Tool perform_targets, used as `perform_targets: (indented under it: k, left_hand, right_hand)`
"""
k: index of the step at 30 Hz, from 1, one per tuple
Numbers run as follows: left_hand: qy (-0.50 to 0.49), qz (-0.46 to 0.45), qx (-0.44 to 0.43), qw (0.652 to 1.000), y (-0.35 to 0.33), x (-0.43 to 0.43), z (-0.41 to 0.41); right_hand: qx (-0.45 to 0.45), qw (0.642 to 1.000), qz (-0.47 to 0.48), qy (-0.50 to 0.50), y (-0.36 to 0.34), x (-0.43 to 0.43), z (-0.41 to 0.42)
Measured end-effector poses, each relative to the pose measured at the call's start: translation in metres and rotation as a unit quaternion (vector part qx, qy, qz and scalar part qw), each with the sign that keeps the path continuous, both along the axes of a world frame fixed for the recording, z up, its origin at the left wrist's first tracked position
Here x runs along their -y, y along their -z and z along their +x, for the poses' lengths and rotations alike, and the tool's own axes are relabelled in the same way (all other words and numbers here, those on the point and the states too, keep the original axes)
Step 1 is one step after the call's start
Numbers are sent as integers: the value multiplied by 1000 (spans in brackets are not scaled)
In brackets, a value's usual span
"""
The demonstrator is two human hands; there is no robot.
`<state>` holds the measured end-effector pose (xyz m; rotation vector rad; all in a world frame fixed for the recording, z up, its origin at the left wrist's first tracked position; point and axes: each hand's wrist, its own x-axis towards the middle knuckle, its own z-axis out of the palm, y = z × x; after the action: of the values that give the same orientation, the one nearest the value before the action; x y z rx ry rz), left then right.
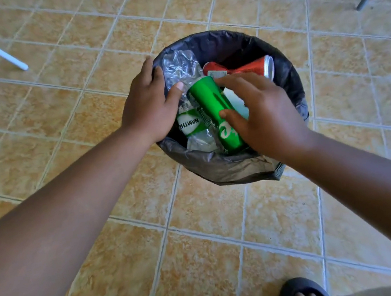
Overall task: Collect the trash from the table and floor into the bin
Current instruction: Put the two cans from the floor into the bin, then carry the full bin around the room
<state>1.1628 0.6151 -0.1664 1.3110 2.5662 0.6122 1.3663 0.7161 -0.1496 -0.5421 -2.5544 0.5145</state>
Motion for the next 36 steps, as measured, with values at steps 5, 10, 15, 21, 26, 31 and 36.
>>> perform_targets:
  k: [5,10,15,21,26,31,36]
  left_hand:
    - [0,4,-4,1000,1,0,0]
    - [2,6,-3,1000,0,0,0]
    - [4,10,-6,1000,-3,2,1]
    - [-49,95,94,990,-7,4,0]
    - [-112,102,82,985,-6,5,-5]
    - [-160,123,128,971,-3,3,-13]
    - [-188,126,181,957,-4,-4,-24]
  right_hand:
    - [-34,998,22,57,-2,-22,13]
    - [-61,988,5,141,4,-55,26]
    - [-12,984,-67,167,10,-75,24]
    - [44,976,-106,185,9,-81,22]
    - [36,963,-133,233,4,-89,29]
    - [28,961,-146,232,7,-90,30]
    - [35,957,-171,232,10,-99,30]
